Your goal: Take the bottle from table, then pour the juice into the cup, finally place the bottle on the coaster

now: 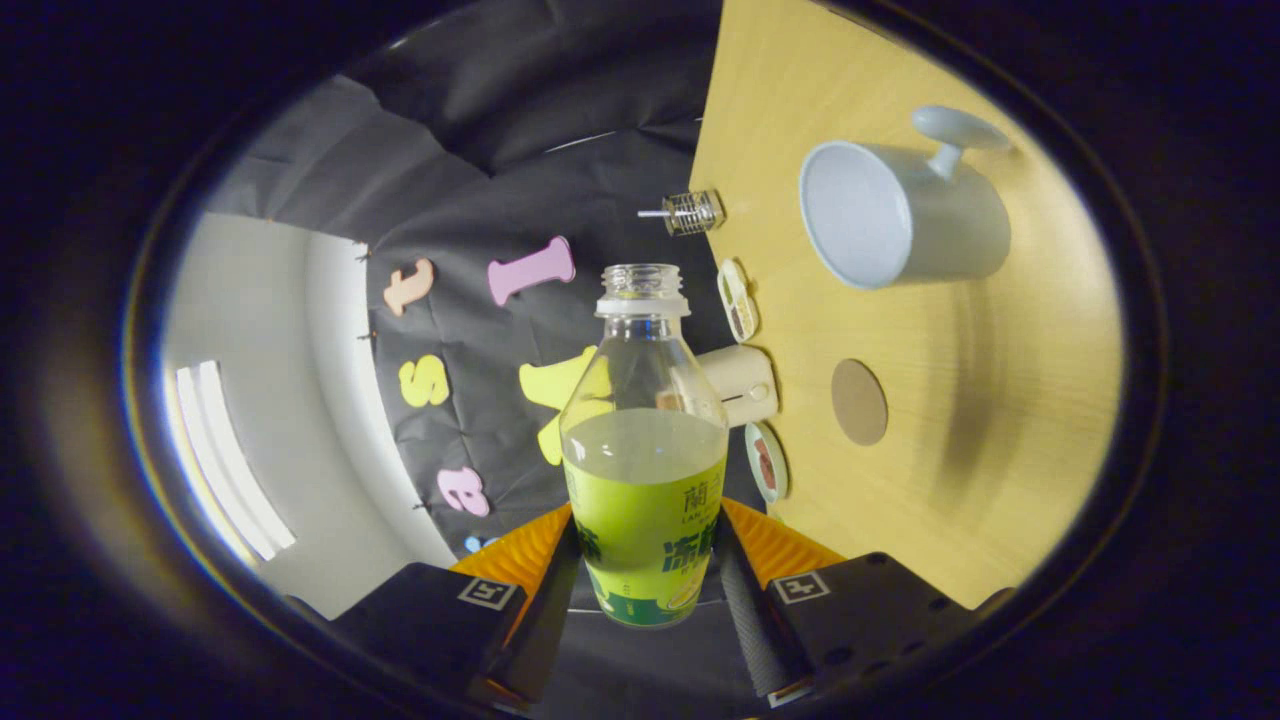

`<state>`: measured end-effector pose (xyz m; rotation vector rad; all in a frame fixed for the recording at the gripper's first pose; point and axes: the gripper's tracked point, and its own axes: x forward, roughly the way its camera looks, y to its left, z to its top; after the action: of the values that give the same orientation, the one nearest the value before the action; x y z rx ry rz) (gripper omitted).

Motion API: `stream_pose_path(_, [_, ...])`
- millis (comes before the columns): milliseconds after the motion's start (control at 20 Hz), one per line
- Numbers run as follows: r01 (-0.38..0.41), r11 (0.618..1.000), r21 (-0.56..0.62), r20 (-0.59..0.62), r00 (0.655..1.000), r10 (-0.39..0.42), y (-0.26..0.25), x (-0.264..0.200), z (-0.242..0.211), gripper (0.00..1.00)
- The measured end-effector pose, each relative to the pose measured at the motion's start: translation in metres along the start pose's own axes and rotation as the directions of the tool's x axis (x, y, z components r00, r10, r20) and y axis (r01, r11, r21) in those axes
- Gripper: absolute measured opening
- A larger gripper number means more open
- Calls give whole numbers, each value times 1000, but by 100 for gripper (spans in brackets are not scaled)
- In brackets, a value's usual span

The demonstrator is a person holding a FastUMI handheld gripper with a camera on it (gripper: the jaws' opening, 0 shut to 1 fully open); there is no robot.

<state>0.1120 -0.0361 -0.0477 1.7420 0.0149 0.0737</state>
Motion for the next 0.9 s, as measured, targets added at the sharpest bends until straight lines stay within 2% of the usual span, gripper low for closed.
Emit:
stream_pose_path(100, [17,995,-94,-7,1000,-18,3,-1,0,77])
stream_pose_path(200, [50,975,-218,-1,999,-51,4,-3,3,78])
stream_pose_path(400, [112,886,-450,39,994,-106,12,-11,7,78])
stream_pose_path(600, [138,794,-592,72,990,-119,24,-18,4,78])
stream_pose_path(800, [135,665,-734,75,990,-118,29,-14,-5,78])
stream_pose_path(900, [158,559,-814,89,985,-149,19,-7,-8,78])
